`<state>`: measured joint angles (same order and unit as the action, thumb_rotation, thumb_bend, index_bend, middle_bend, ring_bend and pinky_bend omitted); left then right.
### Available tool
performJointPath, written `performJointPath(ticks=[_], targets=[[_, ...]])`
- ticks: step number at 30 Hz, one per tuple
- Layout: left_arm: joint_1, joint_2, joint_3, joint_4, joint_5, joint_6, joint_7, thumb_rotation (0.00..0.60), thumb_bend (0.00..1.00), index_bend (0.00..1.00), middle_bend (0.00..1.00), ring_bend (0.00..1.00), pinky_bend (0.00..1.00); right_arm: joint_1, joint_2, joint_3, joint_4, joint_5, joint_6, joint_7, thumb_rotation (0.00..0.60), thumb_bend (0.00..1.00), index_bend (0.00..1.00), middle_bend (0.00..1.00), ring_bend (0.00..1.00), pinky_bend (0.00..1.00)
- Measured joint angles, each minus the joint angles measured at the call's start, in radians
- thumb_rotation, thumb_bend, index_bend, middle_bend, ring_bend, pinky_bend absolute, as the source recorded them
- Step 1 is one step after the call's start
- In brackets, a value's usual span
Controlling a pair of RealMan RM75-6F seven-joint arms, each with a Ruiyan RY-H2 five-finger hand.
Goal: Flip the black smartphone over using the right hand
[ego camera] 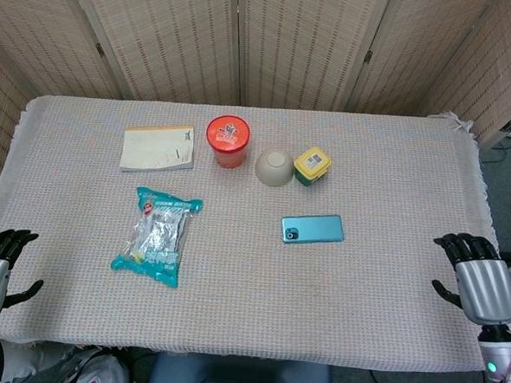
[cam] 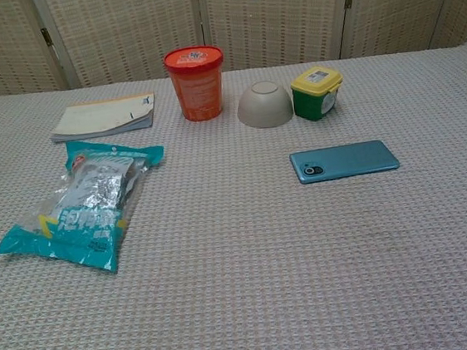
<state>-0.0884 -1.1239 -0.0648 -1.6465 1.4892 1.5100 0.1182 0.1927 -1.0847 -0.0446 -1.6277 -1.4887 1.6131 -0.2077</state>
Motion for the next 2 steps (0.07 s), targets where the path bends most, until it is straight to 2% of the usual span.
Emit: performJointPath(ticks=[2], targets=[[0.000,-0.005,0.000,-0.006,0.007,0.008,0.006,0.600,0.20,0.23,0.22,0.16,0.25,-0.050,0.006,-0.022,0.001,-0.028,0.043,0.033,0.600,0.06,0.29,0.28,0.24,0.26]])
